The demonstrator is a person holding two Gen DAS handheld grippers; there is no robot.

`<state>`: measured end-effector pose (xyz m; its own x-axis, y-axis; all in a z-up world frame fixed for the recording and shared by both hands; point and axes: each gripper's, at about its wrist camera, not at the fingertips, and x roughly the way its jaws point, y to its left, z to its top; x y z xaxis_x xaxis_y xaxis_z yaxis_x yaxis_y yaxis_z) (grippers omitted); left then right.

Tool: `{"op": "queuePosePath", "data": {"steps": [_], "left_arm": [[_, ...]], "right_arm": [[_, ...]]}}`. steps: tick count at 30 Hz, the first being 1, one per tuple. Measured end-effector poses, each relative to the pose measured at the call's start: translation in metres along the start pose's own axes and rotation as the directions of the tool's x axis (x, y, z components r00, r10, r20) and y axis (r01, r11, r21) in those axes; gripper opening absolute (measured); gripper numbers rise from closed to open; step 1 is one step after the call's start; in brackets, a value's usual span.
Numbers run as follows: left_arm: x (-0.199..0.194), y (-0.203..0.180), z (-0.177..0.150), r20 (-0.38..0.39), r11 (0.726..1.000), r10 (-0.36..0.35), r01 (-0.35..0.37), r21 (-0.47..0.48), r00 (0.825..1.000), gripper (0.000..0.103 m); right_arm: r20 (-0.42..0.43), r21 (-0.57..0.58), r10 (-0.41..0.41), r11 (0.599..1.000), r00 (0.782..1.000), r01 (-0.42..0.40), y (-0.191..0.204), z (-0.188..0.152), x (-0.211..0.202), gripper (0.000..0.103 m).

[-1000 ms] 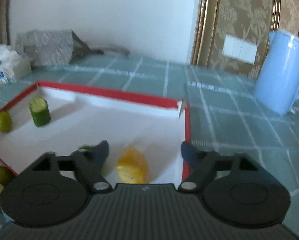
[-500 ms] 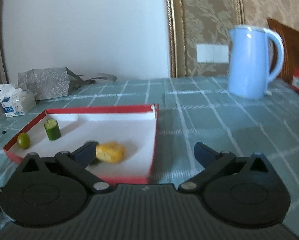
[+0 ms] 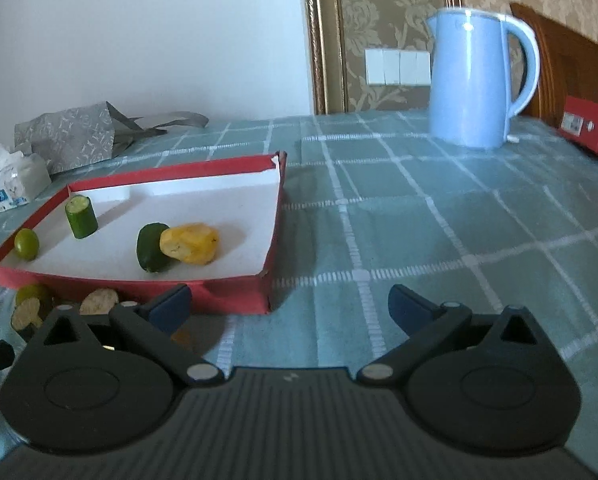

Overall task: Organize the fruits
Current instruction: 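Grasp the dark round vegetable chunk beside the tray with the left gripper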

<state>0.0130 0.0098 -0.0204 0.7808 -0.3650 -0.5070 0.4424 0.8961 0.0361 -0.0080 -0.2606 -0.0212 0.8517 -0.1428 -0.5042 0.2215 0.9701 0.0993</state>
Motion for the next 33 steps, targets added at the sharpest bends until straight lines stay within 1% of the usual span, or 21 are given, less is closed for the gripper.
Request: {"op": "queuePosePath", "data": {"steps": [2,4,6,9,11,13,14,17,19,20,21,26,29,33], "left_arm": [[0.002,-0.006,0.000,-0.015,1.000,-0.024,0.024,0.006,1.000,0.092],[0.007,-0.014,0.001,-0.039,0.999,-0.028,0.029,0.015,0.999,0.086],[0.013,-0.022,0.001,-0.065,0.999,-0.033,0.035,0.033,0.997,0.075],[0.018,-0.027,0.004,-0.078,0.999,-0.045,0.047,0.023,0.996,0.066],[0.023,-0.028,0.006,-0.088,0.999,-0.044,0.045,0.009,0.995,0.064],[0.027,-0.028,0.008,-0.093,0.999,-0.053,0.052,-0.003,0.994,0.059],[0.029,-0.029,0.010,-0.099,0.999,-0.043,0.043,-0.006,0.994,0.058],[0.033,-0.032,0.010,-0.095,0.999,-0.034,0.035,0.010,0.995,0.057],[0.032,-0.032,0.010,-0.094,0.999,-0.041,0.041,0.006,0.995,0.049],[0.032,-0.032,0.010,-0.093,0.999,-0.042,0.043,0.005,0.995,0.041],[0.031,-0.032,0.010,-0.091,0.999,-0.039,0.039,0.004,0.995,0.036],[0.030,-0.027,0.010,-0.090,0.999,-0.046,0.044,-0.023,0.995,0.034],[0.032,-0.030,0.011,-0.087,0.999,-0.036,0.035,-0.016,0.996,0.035],[0.032,-0.034,0.008,-0.079,1.000,-0.019,0.021,0.019,0.997,0.034]], "right_arm": [[0.020,-0.026,-0.005,1.000,1.000,0.006,0.003,-0.001,-0.004,0.103],[0.020,-0.031,-0.003,1.000,1.000,0.004,0.004,0.000,-0.004,0.103],[0.010,-0.018,0.002,1.000,1.000,-0.002,0.002,0.000,-0.004,0.103],[0.025,0.013,0.006,1.000,1.000,-0.007,-0.003,0.001,-0.007,0.103],[0.032,0.028,0.007,1.000,0.999,-0.008,-0.005,0.001,-0.009,0.103],[0.034,0.038,0.012,0.999,0.999,-0.014,-0.007,0.001,-0.009,0.103],[0.032,0.039,0.017,0.999,0.999,-0.019,-0.007,0.001,-0.009,0.103],[0.026,0.034,0.025,0.999,0.999,-0.025,-0.005,0.001,-0.008,0.103],[0.019,0.032,0.030,0.999,0.999,-0.030,-0.004,0.001,-0.008,0.103],[0.020,0.033,0.031,0.999,0.999,-0.031,-0.004,0.000,-0.009,0.103],[0.020,0.035,0.030,0.999,0.999,-0.031,-0.004,0.000,-0.009,0.103],[0.008,0.049,0.038,0.998,0.999,-0.039,-0.005,0.000,-0.008,0.103],[0.002,0.048,0.042,0.998,0.999,-0.042,-0.004,-0.001,-0.008,0.103],[-0.002,0.044,0.040,0.998,0.999,-0.040,-0.003,-0.001,-0.008,0.103]]}}
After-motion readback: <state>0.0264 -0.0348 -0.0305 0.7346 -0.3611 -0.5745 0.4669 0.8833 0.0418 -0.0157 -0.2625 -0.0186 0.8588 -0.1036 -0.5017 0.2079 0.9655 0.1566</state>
